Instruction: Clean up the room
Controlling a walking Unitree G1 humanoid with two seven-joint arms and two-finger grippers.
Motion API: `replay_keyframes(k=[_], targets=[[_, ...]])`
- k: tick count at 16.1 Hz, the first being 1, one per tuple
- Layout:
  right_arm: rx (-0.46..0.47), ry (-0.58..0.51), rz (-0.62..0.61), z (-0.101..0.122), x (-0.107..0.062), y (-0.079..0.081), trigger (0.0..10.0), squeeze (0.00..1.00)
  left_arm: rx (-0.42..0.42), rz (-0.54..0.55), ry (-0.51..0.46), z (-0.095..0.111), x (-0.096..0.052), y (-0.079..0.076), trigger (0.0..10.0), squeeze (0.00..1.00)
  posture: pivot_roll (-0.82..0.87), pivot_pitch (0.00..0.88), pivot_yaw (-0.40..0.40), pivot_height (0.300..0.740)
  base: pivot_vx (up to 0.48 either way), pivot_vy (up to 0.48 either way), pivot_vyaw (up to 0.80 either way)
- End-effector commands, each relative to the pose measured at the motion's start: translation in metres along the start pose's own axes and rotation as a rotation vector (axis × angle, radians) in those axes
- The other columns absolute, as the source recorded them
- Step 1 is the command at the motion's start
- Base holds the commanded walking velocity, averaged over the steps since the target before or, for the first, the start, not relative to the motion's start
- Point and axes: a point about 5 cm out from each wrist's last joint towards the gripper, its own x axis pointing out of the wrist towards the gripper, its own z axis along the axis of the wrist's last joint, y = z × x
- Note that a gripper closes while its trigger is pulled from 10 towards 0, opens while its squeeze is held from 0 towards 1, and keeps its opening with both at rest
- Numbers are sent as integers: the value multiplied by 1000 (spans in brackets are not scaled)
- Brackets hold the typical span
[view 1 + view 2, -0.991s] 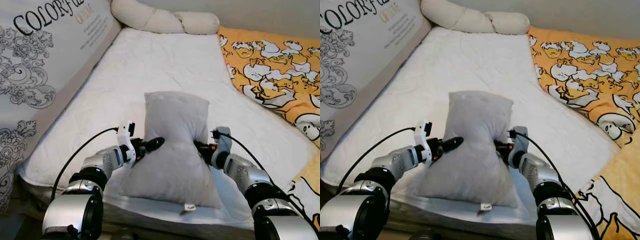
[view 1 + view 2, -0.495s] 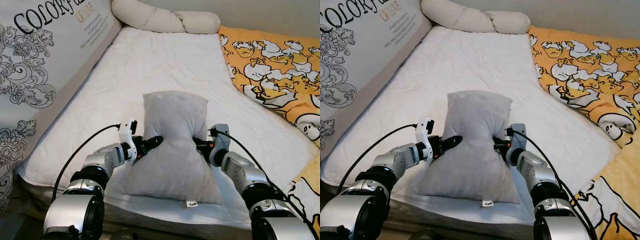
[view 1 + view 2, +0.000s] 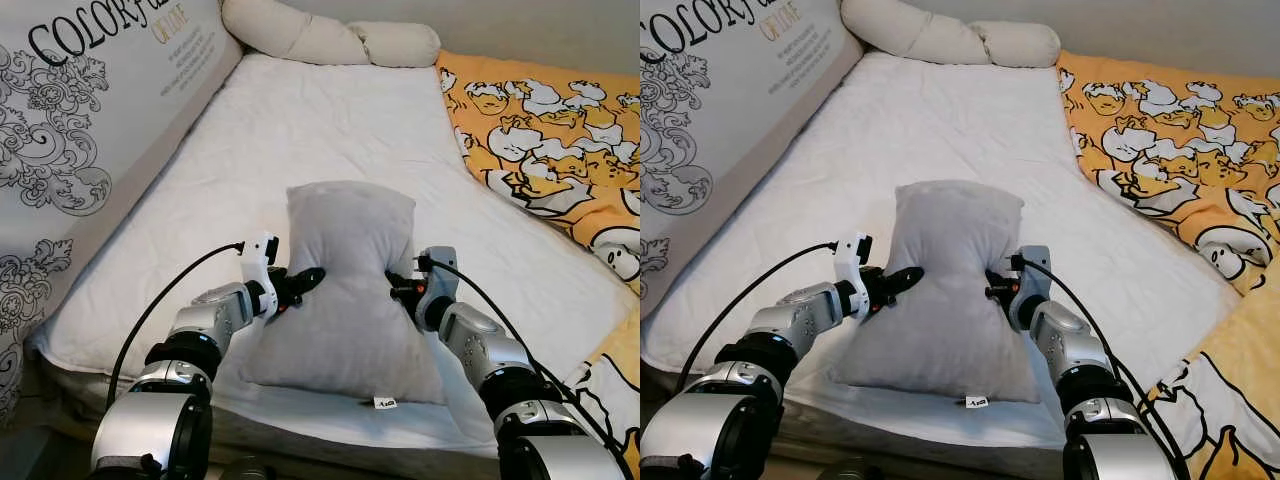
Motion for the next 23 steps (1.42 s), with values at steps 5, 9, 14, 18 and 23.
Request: replay_keyframes(k=[5,9,14,18,23], targets=[[-38,-140,2,28,3,8,0,0,86,-56,-85,24,12,-22,0,0,9,0,-11,740,0,0,0],[-34,-298,8,55,-1,15,0,0,215,-96,-200,55,16,-46,0,0,9,0,-31,740,0,0,0],[-9,-375,0,51,-14,22,0,0,383,-90,-269,54,7,-63,0,0,18,0,-15,740,0,0,0],[-8,-402,-15,48,-20,26,0,0,387,-92,-285,50,-4,-63,0,0,18,0,-8,740,0,0,0],[-62,-385,-128,47,-21,25,10000,0,461,93,-255,53,-8,-51,10000,0,22,0,-6,740,0,0,0]])
